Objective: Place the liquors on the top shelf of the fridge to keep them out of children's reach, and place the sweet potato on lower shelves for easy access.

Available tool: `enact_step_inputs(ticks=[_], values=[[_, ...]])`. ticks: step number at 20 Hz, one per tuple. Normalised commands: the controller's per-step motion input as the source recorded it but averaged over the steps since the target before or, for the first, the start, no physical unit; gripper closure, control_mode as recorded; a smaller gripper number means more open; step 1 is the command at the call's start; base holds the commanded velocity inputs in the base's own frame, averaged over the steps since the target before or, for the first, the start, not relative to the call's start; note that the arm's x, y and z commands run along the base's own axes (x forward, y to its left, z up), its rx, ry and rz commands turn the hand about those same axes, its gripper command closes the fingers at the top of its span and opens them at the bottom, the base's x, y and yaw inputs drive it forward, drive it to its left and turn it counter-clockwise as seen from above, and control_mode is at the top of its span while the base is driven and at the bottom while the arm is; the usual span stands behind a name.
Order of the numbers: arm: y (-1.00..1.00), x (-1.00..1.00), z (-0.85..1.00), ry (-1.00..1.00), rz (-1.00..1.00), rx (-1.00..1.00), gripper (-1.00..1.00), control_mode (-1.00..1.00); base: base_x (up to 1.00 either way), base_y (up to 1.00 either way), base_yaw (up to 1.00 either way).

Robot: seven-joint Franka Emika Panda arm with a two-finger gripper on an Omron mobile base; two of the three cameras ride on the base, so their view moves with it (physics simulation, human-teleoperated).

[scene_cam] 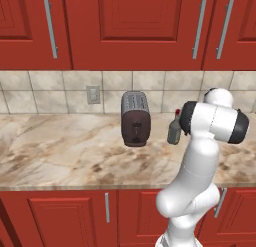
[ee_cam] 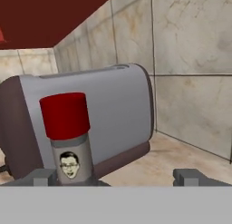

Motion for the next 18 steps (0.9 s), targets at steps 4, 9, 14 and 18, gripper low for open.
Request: enact_step_inputs(ticks=[4,9,14,18], values=[[0.00,0.00,-0.04,0.00,0.03,0.00,-1.00,-1.00,0.00,0.00,0.00],[0.03,0.00,-0.01,0.00,0.04,0.00,-1.00,-1.00,0.00,0.00,0.00],[0.20,0.00,0.00,0.00,0.04,0.00,-1.00,-1.00,0.00,0.00,0.00],[0.33,0.00,0.00,0.00,0.04,0.00,-1.00,-1.00,0.00,0.00,0.00]])
